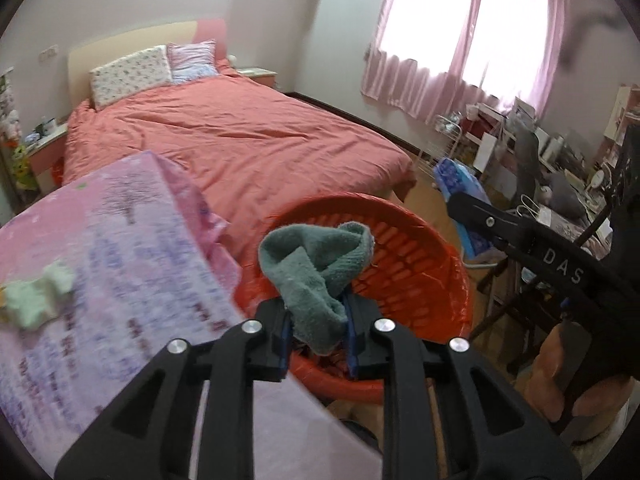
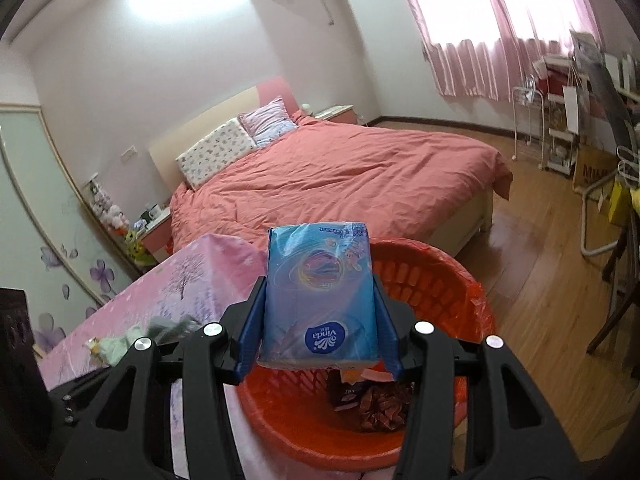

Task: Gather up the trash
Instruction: 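Carry tissue pack and sock over the basket and open both tools, then move the left tool to the snack wrapper while the right returns to the bed, then grasp the mint-green cloth with the right tool while the left approaches the snack wrapper, then grasp the snack wrapper with the left tool and lift it, then carry wrapper and mint cloth over the orange basket and open both tools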

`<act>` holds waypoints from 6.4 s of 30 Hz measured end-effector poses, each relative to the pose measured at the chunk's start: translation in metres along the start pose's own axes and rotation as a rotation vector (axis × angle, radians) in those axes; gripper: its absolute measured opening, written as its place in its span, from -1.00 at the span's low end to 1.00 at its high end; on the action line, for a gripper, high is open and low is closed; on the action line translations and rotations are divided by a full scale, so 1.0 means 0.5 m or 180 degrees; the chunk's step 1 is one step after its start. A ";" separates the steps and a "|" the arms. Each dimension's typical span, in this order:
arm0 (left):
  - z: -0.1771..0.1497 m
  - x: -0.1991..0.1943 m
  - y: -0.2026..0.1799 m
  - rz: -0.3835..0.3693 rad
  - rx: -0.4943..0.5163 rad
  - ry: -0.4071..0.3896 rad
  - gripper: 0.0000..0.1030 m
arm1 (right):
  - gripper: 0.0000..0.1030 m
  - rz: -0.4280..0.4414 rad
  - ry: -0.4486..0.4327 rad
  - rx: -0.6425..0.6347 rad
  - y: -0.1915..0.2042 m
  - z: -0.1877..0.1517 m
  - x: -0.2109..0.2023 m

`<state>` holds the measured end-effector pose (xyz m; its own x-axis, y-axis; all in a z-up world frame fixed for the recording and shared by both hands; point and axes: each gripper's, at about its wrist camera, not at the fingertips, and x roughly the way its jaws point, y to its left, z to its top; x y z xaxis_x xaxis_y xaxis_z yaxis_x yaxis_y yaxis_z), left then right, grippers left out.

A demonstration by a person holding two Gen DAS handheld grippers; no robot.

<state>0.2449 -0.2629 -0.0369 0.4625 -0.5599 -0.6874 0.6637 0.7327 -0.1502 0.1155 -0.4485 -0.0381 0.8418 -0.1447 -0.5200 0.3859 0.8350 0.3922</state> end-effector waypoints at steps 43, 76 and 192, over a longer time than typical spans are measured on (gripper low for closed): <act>-0.057 -0.082 0.736 0.2094 -0.1840 0.0312 0.56 | 0.42 -0.0009 0.0494 -0.1232 0.269 -0.171 0.076; -0.145 -0.214 0.742 0.1800 -0.1878 0.0048 0.70 | -0.85 0.0214 0.0977 -0.1437 0.473 -0.213 0.217; -0.103 -0.339 0.303 0.0988 -0.0478 -0.0378 -0.37 | -0.85 0.0733 0.0224 -0.0829 0.284 -0.081 -0.093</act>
<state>0.2370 -0.0373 0.0203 0.6994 -0.3365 -0.6306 0.3914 0.9185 -0.0561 0.1158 -0.3016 0.0109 0.8640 0.0924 -0.4949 0.0721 0.9501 0.3034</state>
